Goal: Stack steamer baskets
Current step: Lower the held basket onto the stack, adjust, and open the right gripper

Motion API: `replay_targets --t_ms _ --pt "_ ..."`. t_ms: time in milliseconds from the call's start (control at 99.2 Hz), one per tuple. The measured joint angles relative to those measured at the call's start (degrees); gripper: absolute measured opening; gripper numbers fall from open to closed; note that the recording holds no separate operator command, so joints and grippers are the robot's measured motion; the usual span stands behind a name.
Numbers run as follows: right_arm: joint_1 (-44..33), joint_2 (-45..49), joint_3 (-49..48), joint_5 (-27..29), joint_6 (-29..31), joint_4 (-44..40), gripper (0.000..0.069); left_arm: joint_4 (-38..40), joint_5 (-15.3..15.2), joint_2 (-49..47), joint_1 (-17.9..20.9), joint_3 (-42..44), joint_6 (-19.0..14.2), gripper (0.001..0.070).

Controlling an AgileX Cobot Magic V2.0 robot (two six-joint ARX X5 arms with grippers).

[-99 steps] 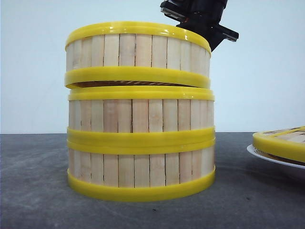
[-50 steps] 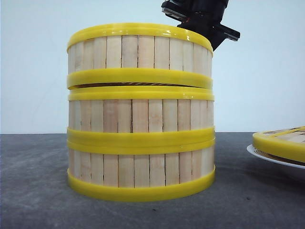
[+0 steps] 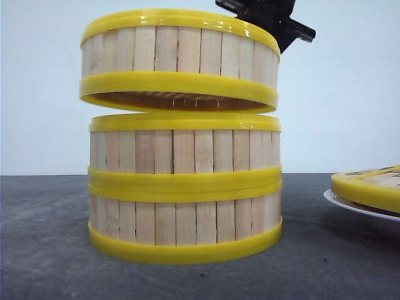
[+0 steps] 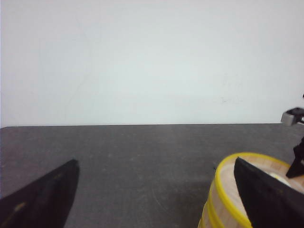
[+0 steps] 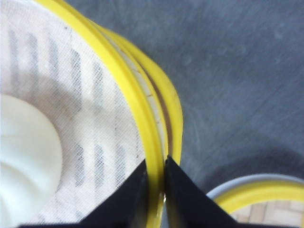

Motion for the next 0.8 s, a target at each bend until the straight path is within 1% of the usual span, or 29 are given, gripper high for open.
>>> replay_targets --t_ms 121,383,585,797 --pt "0.57 -0.15 -2.29 2.93 -0.35 0.02 0.0024 0.00 -0.02 0.00 0.00 0.00 0.00 0.0634" --pt "0.48 -0.31 -2.40 2.97 -0.24 0.02 0.0024 0.04 0.02 0.00 0.00 0.00 0.00 0.0634" --pt "0.50 -0.42 -2.40 5.70 0.28 0.02 0.0024 0.09 0.02 0.00 0.00 0.00 0.00 0.0634" --pt "0.50 -0.44 -1.60 7.10 0.35 0.02 0.0024 0.09 0.02 0.00 0.00 0.00 0.00 0.0634"
